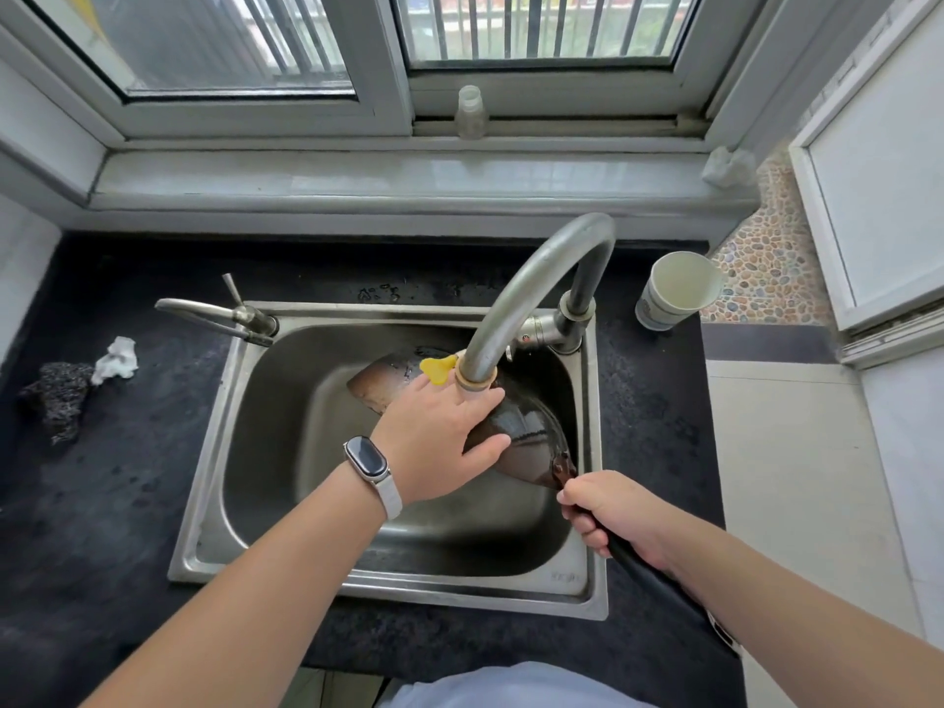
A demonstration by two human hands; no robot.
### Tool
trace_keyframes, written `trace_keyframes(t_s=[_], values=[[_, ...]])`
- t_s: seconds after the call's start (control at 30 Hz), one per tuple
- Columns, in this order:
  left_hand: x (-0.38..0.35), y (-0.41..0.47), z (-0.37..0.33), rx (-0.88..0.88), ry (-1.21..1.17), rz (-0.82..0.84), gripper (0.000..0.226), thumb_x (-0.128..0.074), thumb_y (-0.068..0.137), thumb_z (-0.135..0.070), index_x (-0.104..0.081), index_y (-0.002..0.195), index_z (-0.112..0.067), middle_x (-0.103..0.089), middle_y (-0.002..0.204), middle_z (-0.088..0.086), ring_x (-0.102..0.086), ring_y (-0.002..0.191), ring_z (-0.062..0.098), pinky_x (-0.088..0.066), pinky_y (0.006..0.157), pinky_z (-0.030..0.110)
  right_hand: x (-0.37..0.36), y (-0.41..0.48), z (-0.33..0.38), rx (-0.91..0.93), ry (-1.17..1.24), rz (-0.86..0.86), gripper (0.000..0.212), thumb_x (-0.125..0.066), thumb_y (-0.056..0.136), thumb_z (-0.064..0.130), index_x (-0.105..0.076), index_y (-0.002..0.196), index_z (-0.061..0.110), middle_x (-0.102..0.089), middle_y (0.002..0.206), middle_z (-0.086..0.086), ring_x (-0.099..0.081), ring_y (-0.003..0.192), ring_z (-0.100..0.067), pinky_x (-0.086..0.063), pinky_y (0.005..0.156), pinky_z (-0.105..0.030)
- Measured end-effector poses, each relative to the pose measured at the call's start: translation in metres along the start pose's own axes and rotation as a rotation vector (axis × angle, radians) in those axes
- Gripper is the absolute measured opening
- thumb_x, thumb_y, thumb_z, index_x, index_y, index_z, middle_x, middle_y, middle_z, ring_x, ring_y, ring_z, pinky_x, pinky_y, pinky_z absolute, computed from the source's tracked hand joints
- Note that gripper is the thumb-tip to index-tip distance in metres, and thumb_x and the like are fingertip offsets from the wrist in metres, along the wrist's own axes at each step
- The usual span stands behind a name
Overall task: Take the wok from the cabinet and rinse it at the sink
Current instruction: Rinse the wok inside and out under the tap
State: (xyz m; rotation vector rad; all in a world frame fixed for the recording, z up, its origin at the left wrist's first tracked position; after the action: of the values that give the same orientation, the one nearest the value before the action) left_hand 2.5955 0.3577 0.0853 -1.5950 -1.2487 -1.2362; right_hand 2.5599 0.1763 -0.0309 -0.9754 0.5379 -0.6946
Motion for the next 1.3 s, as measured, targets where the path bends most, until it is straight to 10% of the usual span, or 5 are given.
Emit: trace_keyframes(t_s=[0.43,0.77,1.0,1.3], values=[[0.047,-0.014,0.005,0.023,-0.052,-0.067,0.053,-0.056,0.085,-0.052,-0.071,0.12,-0.015,-0.072,0.117,0.002,-0.063,0.103,0.023,-0.045,0.091,0.033,-0.004,-0.012,-0.032,0.104,0.011,0.048,0.03,-0.046,0.096,0.005,-0.046,0.067,0.013,-0.041,0.053,-0.003,-0.033,0.042,-0.015,-0.031,0.042,-0.026],[0.041,-0.042,0.089,0.271,-0.372,-0.06,0.091,-0.048,0.078,-0.083,-0.049,0.143,-0.019,-0.051,0.147,0.002,-0.045,0.137,0.02,-0.034,0.114,0.04,-0.001,-0.012,-0.046,0.16,0.11,0.066,0.014,-0.05,0.076,0.019,-0.049,0.063,0.014,-0.036,0.053,-0.006,-0.031,0.04,-0.016,-0.031,0.04,-0.026],[0.059,-0.028,0.071,0.219,-0.246,-0.187,0.049,-0.043,0.091,-0.028,-0.065,0.13,-0.01,-0.065,0.132,0.008,-0.06,0.122,0.027,-0.049,0.101,0.046,-0.002,-0.008,-0.059,0.161,0.176,0.09,0.013,-0.052,0.071,0.022,-0.049,0.061,0.014,-0.034,0.052,-0.006,-0.028,0.039,-0.015,-0.029,0.039,-0.024],[0.076,-0.033,0.049,0.088,0.028,-0.281,0.044,-0.046,0.086,-0.014,-0.07,0.122,-0.014,-0.071,0.123,0.003,-0.072,0.1,0.03,-0.061,0.073,0.04,0.012,-0.017,-0.044,0.286,-0.259,-0.155,0.016,-0.057,0.089,0.018,-0.057,0.075,0.011,-0.055,0.052,-0.001,-0.047,0.038,-0.015,-0.041,0.045,-0.028]])
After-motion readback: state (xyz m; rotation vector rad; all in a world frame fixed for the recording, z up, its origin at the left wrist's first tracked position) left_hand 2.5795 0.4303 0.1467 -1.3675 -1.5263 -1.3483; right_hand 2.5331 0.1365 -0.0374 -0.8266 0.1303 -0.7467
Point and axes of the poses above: each hand's wrist, its own y-axis towards the middle knuckle, its own x-axis out of the back of the hand, z = x × y, the point moved 10 cm from there along y, towards the middle knuckle
